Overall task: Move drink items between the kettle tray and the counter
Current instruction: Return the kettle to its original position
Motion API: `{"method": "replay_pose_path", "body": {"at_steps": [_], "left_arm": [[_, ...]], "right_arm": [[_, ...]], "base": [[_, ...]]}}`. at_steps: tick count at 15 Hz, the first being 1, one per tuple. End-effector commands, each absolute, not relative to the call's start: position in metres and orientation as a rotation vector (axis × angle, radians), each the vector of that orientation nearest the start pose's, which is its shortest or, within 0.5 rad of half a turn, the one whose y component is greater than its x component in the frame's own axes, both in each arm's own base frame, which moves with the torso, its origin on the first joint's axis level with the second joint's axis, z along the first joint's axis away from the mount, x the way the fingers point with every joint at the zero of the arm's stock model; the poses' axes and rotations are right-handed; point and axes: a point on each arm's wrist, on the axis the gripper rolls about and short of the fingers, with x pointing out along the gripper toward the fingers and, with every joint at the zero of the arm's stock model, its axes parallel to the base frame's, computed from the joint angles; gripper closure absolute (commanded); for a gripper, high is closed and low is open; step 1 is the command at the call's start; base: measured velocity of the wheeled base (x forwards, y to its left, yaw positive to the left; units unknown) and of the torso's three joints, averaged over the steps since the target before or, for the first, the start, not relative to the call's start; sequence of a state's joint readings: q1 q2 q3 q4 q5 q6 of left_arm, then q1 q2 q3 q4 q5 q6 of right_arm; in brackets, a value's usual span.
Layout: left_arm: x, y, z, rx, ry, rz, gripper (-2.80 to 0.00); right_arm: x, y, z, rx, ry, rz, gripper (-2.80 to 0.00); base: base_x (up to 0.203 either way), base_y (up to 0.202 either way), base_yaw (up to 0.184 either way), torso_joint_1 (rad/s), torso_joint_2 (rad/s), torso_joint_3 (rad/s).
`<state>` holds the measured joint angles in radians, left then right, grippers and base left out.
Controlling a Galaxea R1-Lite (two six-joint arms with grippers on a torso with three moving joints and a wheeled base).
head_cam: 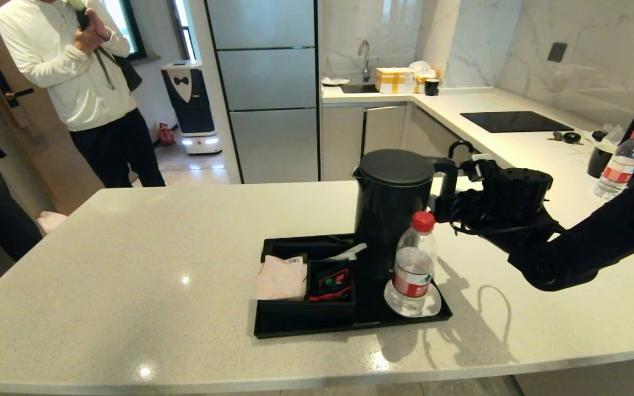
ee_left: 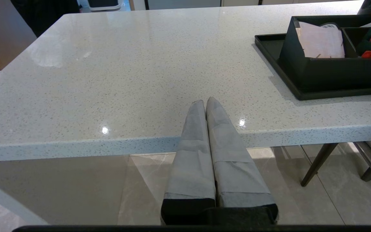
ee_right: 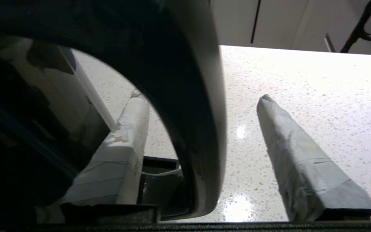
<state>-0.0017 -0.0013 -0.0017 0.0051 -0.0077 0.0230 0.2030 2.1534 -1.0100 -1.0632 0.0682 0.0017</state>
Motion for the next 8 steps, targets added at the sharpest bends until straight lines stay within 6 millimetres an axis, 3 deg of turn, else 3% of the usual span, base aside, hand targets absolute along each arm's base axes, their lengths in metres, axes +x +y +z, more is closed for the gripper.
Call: {"method": "replay_pose_path", "body": {"at_steps": [1, 8], "left_arm": [[-0.0229, -0.0001, 0.0754, 0.023, 0.003, -0.009, 0.00], [-0.0229, -0.0001, 0.0754, 0.023, 0.003, -0.009, 0.00]], "right_arm": [[0.3993, 0.0840, 0.1166, -0.003, 0.071, 0.271, -2.80], [0.3901, 0.0816, 0.1167, -0.001, 0.088, 0.270, -2.80]], "base": [[0.000, 0.000, 0.000, 0.000, 0.00, 0.000], [0.000, 0.000, 0.000, 0.000, 0.00, 0.000]]}}
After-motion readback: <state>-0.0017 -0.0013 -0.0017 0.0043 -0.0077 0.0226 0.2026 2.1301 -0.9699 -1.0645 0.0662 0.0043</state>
